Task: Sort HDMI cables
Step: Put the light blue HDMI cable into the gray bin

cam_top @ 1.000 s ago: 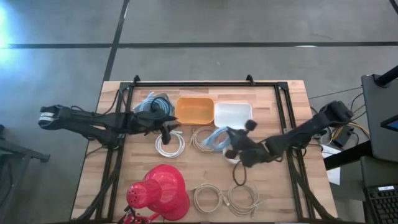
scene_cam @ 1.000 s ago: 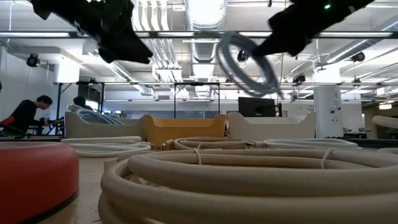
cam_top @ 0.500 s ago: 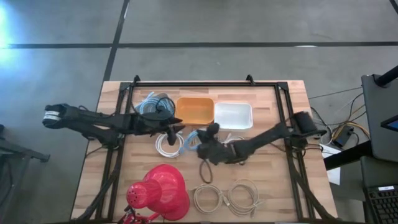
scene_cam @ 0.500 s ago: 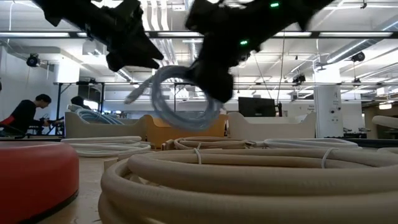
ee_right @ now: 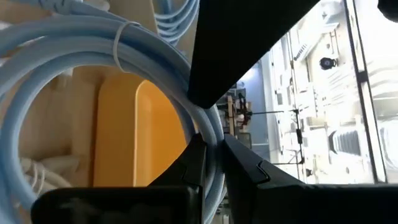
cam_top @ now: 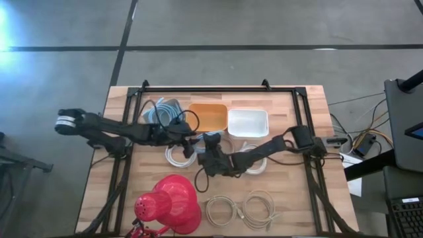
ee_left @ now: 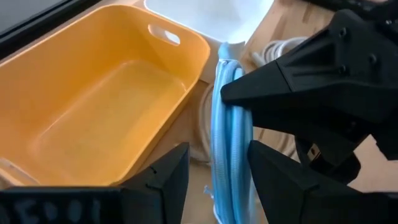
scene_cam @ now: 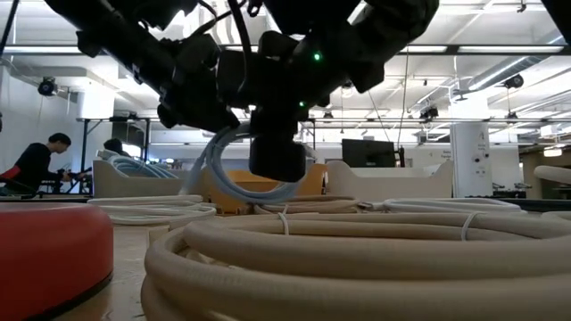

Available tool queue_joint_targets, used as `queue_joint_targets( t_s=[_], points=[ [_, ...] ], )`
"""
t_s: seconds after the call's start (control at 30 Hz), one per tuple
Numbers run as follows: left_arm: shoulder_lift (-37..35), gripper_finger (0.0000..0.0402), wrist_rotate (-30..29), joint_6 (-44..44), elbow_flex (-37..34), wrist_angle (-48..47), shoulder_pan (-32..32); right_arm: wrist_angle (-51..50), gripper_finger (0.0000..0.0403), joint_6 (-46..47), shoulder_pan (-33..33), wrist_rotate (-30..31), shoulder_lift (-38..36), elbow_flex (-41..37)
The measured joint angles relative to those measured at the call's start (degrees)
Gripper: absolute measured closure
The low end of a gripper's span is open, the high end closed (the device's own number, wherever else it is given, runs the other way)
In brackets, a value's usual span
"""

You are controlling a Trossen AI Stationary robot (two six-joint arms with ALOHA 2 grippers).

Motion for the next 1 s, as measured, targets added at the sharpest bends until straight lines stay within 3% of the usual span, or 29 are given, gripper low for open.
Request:
queue_joint_targets(
  t_s=[0.3, 0.6, 0.7, 0.83, 1.0],
  points=[
    [0.8, 0.0241, 1.1, 3.2, 0.0, 1.8, -0.1, -0.5, 0.0374, 3.6, 0.0, -0.9, -1.7, -0.6],
    [-0.4, 0.0367, 3.0, 4.8, -0.1, 1.5, 0.0, -0.1, 0.0374, 3.9, 0.2, -1.0, -3.0, -0.7],
    [-0.4, 0.0389, 3.0, 5.7, -0.1, 1.5, 0.0, 0.0, 0.0374, 4.1, 0.2, -0.9, -3.1, -0.7],
    [-0.7, 0.0373, 3.0, 5.7, -0.1, 1.5, 0.0, 0.1, 0.0374, 4.1, 0.2, -0.9, -3.1, -0.8],
    [-2.2, 0.0293, 2.4, 8.0, -0.2, 1.4, 0.0, 0.1, 0.0374, 6.3, 0.5, -1.0, -3.1, -0.9]
  ],
)
